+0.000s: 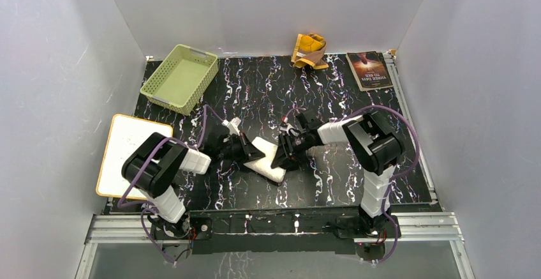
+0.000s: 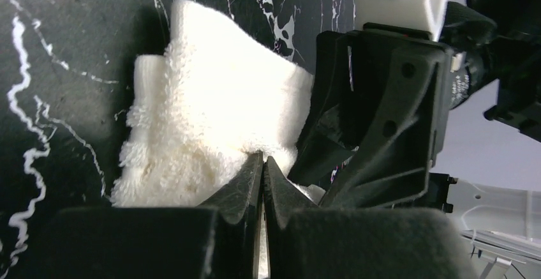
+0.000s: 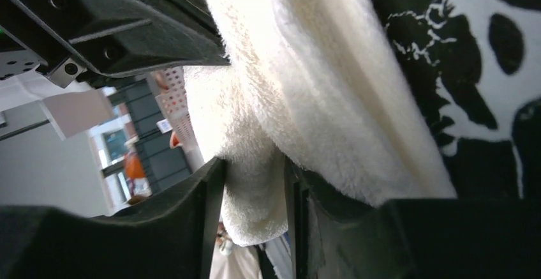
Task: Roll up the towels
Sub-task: Roll the towel at the center of the board.
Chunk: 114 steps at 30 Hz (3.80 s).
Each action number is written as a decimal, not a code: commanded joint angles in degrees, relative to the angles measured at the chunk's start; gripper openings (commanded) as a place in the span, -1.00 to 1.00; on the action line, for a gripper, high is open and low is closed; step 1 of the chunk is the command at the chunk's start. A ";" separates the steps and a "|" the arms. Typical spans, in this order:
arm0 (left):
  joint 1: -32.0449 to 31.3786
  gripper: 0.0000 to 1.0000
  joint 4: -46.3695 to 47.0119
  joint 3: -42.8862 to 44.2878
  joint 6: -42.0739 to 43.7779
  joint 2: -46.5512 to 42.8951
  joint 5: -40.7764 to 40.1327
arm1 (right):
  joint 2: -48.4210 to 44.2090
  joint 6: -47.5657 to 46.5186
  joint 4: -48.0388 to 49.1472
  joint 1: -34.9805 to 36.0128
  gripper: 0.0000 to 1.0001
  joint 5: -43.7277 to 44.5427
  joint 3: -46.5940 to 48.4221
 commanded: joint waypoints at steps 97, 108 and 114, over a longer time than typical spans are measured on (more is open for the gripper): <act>1.40 -0.79 -15.53 3.84 10.04 -3.15 -5.83 | -23.46 -13.61 14.40 7.77 -0.27 38.95 -10.35; -0.85 -0.81 -16.60 7.18 10.68 0.59 -7.36 | -31.29 -31.14 8.97 22.13 -0.03 66.09 -7.03; -1.00 -0.81 -19.26 8.45 11.79 1.34 -8.48 | -29.08 -35.71 5.87 30.26 -0.09 73.77 -5.57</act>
